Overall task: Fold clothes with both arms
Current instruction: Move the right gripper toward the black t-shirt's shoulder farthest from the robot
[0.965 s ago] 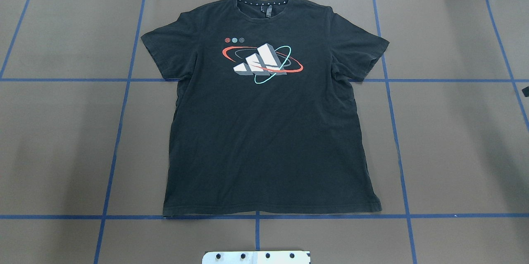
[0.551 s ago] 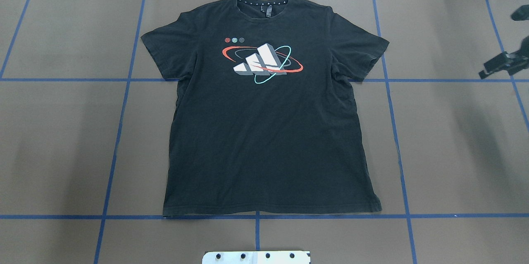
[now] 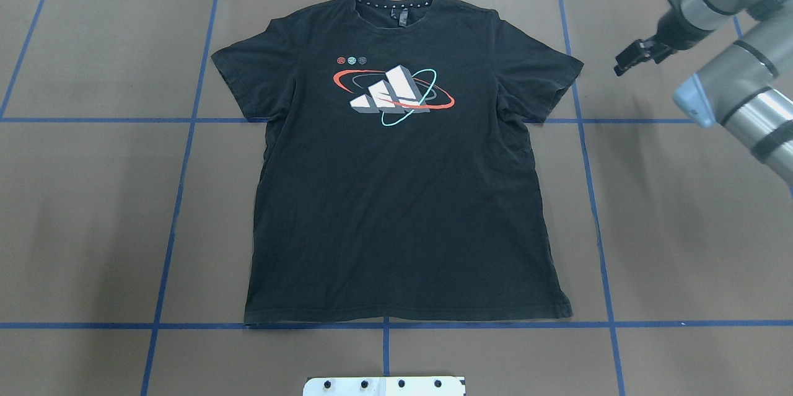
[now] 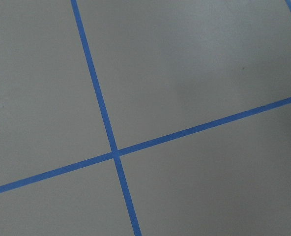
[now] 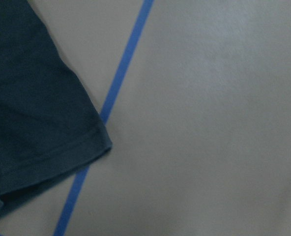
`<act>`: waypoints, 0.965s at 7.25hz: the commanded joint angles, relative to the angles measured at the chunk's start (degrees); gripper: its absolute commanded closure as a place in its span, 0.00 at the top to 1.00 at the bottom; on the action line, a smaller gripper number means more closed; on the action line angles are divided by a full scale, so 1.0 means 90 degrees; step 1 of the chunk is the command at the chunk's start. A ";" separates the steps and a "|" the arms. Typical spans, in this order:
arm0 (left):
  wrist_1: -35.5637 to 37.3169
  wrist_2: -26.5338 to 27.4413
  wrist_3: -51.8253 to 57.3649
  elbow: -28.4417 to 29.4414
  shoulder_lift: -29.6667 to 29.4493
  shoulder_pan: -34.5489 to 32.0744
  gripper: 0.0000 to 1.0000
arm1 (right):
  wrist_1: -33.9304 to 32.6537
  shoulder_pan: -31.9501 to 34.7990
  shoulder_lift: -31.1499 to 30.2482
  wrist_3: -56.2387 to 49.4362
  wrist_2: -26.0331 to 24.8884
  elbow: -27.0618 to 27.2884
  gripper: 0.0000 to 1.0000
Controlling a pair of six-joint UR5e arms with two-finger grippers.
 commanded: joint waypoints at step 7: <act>-0.0224 -0.0005 0.0000 -0.0045 -0.0002 0.0005 1.00 | 0.1183 -0.0373 0.0558 0.1543 -0.0777 -0.0574 0.94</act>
